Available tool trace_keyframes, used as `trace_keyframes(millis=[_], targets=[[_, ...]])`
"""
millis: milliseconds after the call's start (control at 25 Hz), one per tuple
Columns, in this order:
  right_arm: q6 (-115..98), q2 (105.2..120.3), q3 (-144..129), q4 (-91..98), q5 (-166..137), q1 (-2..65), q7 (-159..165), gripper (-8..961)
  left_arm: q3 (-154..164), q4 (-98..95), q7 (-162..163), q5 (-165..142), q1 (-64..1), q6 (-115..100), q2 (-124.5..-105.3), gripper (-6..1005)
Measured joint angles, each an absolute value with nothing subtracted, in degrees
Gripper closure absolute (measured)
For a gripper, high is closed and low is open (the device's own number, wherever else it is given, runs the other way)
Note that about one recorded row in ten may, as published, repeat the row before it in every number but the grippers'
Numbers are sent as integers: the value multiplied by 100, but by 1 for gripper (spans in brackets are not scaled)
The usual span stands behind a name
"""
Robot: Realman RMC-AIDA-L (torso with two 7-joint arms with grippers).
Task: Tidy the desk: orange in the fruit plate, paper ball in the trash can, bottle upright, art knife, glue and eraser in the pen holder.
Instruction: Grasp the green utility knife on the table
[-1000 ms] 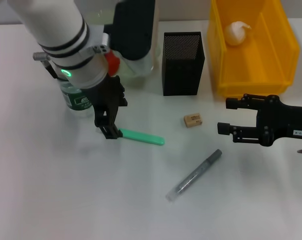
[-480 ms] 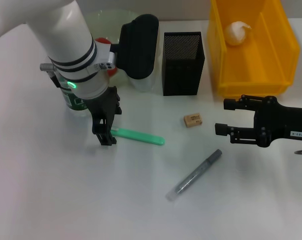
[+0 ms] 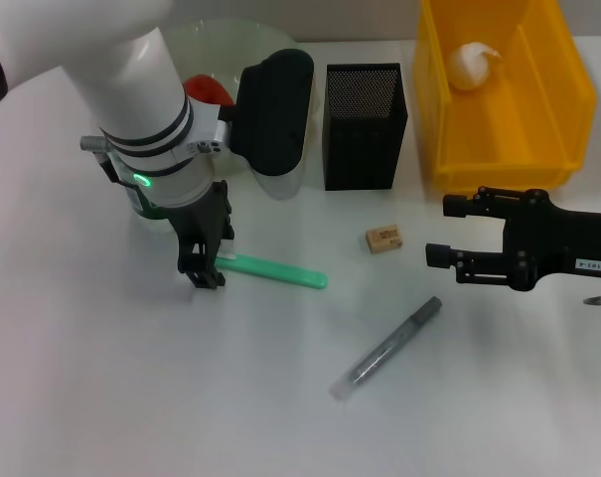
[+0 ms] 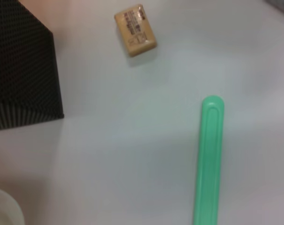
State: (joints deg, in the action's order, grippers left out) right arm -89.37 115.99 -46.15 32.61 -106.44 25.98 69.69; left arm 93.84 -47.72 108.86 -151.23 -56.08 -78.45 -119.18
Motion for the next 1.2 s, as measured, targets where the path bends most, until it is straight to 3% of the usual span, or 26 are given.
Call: trace_keyframes(millis=[200, 360, 560, 1200], targets=[[-8937, 11604, -4614, 3261, -10643, 2610, 6969, 212, 9390, -4729, 10879, -15124, -5608, -7839, -11918, 344], [-8937, 11603, -4614, 3261, -10643, 2614, 6969, 212, 9396, -4693, 10879, -15126, -5607, -7795, -11918, 519], [-8938, 11608, -4614, 3261, -10643, 2619, 6969, 213, 9414, -4671, 10879, -15126, -5600, -7702, -11918, 607], [-8939, 11631, -4614, 3261, -10643, 2605, 6969, 213, 9620, -4551, 10881, -15142, -5607, -7531, -11918, 666]])
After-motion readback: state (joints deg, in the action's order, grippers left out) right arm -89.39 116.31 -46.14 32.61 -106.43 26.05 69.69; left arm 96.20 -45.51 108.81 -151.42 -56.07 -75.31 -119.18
